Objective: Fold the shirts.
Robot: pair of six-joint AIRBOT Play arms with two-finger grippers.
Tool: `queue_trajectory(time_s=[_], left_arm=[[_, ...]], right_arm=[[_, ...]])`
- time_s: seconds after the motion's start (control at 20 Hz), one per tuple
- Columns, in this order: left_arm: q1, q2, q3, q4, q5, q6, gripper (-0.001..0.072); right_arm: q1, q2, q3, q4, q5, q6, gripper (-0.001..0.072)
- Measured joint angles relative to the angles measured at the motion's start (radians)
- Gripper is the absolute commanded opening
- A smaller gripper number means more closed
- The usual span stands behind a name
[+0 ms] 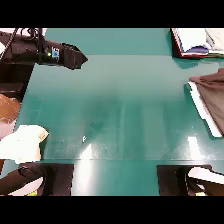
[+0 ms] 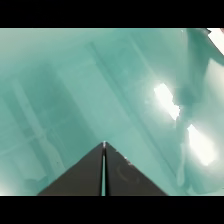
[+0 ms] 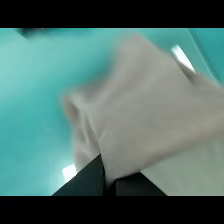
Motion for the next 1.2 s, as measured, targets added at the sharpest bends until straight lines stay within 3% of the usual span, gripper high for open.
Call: queue_trajectory(time_s=[0.15,0.2,0.3,0.35,0.65,0.95,1.0,1.1,1.2], left_arm=[[0.0,0.0,0.0,0.0,-0.015,0.002,0.0024],[0.0,0.0,0.0,0.0,-0.019,0.002,0.0024],[0.0,0.0,0.0,0.0,-0.026,0.004,0.0024],[0.0,0.0,0.0,0.0,-0.031,0.006,0.0025],[0.0,0.0,0.0,0.0,-0.037,0.008,0.0025],[0.0,0.0,0.0,0.004,-0.02,0.01,0.0025],[0.0,0.0,0.0,0.006,-0.019,0.01,0.0025],[0.0,0.0,0.0,0.008,-0.013,0.01,0.0025],[0.0,0.0,0.0,0.008,-0.001,0.01,0.0025]], right_arm=[[-0.074,0.078,-0.187,-0.087,0.016,0.0,0.0015],[-0.1,0.099,-0.244,-0.109,0.018,0.0,0.0048],[-0.154,0.136,-0.352,-0.143,0.018,0.0,0.054],[-0.177,0.15,-0.394,-0.149,0.013,0.0,0.0659],[-0.232,0.203,-0.5,-0.083,-0.008,-0.001,0.0656],[0.07,0.223,-0.41,0.131,-0.05,-0.001,0.0651],[0.147,0.224,-0.394,0.144,-0.066,-0.001,0.0604],[0.307,0.225,-0.367,0.164,-0.104,-0.001,0.0342],[0.461,0.225,-0.352,0.172,-0.15,-0.002,0.0222]])
